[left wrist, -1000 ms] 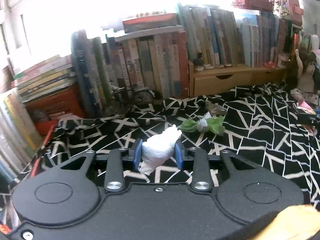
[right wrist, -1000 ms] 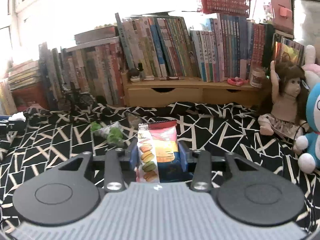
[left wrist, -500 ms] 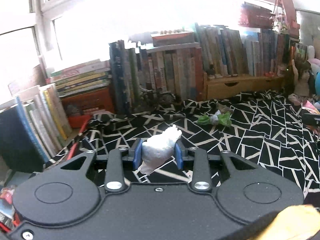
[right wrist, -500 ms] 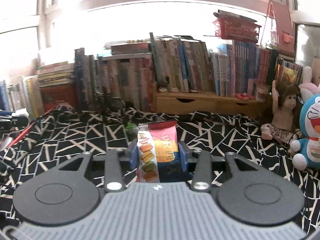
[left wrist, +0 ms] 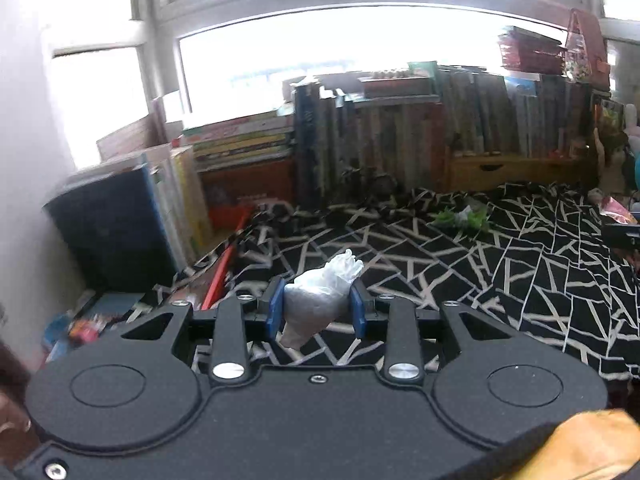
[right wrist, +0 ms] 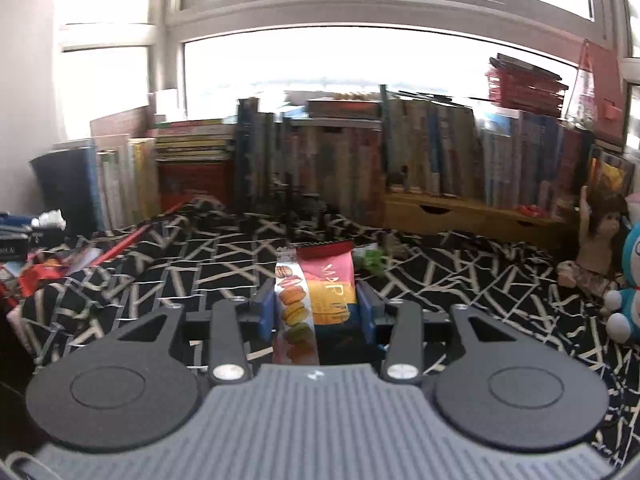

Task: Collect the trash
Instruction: 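Lift and carry the tissue and macaron packet past the bed edge toward the floor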

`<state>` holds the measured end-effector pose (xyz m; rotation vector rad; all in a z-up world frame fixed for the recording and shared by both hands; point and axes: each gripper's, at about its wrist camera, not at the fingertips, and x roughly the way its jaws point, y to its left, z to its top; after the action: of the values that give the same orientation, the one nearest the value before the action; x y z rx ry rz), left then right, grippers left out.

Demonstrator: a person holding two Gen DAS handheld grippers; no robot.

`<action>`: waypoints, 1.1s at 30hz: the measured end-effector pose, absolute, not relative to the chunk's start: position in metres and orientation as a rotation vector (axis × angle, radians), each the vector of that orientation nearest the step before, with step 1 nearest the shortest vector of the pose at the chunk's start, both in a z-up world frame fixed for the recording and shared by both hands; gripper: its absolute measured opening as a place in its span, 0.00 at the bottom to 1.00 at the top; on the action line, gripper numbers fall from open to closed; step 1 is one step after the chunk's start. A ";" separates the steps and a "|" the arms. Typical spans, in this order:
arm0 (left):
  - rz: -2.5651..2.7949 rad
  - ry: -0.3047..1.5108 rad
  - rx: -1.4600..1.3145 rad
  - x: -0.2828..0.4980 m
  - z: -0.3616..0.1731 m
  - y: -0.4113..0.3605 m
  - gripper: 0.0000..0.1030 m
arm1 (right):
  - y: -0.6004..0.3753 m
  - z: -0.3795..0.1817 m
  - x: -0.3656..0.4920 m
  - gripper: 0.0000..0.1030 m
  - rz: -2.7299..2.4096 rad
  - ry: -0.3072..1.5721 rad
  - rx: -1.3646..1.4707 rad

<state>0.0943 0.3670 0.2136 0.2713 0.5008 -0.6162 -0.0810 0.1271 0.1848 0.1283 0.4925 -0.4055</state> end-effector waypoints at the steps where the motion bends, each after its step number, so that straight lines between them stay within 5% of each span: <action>1: -0.605 0.501 0.263 0.091 0.213 0.376 0.31 | 0.134 0.187 -0.083 0.45 -0.396 0.489 0.131; 14: -0.561 0.549 0.241 0.052 0.203 0.463 0.30 | 0.212 0.191 -0.098 0.45 -0.266 0.497 0.150; 33: -0.563 0.887 0.264 -0.008 0.068 0.498 0.31 | 0.332 0.106 -0.117 0.45 0.057 0.750 0.155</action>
<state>-0.0075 0.4980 0.0678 0.2636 0.8865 -0.5634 -0.1172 0.3319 0.1060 0.1553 0.7496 0.0574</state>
